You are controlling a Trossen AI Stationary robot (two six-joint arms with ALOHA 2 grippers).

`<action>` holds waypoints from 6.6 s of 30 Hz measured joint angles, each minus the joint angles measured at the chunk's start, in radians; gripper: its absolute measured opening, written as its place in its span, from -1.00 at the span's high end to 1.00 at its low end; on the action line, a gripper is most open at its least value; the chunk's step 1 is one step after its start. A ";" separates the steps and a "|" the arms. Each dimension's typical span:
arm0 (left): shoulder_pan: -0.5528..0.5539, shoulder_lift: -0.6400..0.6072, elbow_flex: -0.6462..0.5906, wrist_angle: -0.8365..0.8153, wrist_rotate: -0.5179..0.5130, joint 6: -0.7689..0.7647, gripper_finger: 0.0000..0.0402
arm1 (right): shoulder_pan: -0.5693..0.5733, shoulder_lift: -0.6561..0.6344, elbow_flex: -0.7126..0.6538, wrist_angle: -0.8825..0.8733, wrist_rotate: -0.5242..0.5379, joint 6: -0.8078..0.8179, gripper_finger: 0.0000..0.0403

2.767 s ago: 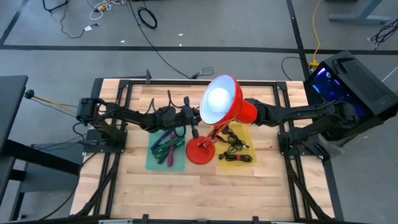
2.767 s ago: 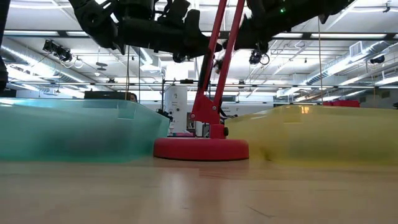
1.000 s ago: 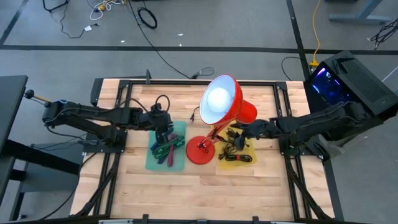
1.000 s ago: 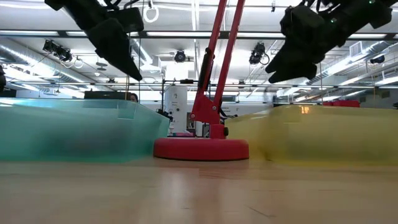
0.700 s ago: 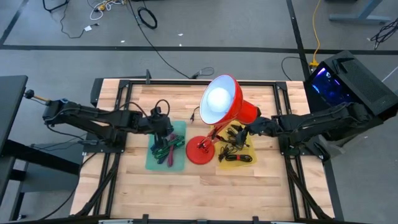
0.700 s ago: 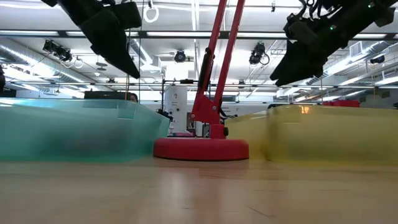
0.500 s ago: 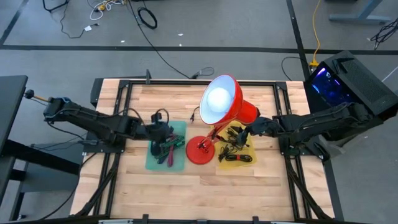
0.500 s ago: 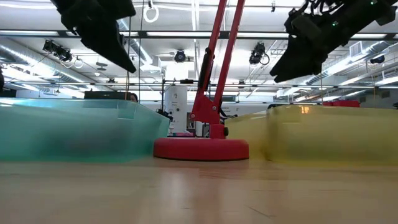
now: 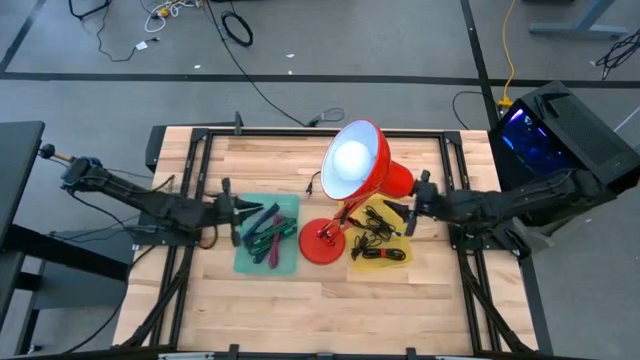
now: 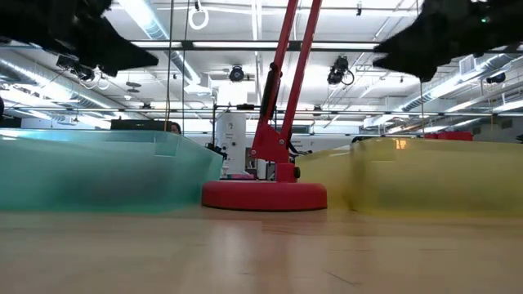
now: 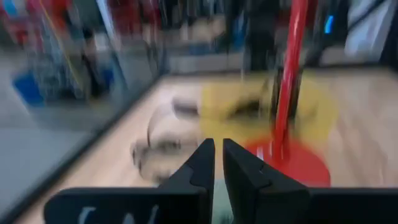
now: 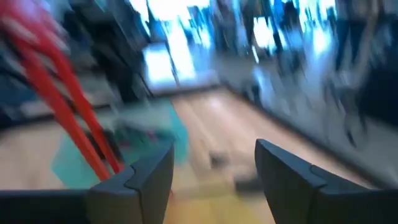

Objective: Pick & Place USB Port
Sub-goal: Return to Home Position

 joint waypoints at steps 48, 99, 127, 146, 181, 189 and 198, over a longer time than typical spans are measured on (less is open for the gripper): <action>0.241 -0.365 -0.261 0.363 0.377 -0.059 0.91 | -0.044 -0.431 -0.312 0.409 0.109 -0.092 -0.11; 0.273 -0.607 -0.263 0.390 0.375 -0.059 0.91 | -0.223 -0.671 -0.312 0.368 0.094 -0.195 -0.11; 0.403 -0.607 -0.263 0.388 0.375 -0.059 0.91 | -0.222 -0.671 -0.312 -0.102 -0.373 -0.376 -0.11; 0.400 -0.606 -0.263 0.387 0.374 -0.059 0.91 | -0.222 -0.671 -0.312 -0.102 -0.392 -0.372 -0.11; 0.326 -0.600 -0.263 0.098 0.865 0.123 0.91 | -0.222 -0.671 -0.312 -0.101 -0.392 -0.373 -0.11; 0.326 -0.600 -0.263 0.098 0.864 0.123 0.91 | -0.222 -0.671 -0.312 -0.101 -0.392 -0.373 -0.11; 0.326 -0.600 -0.263 0.098 0.864 0.123 0.91 | -0.222 -0.671 -0.312 -0.101 -0.392 -0.373 -0.11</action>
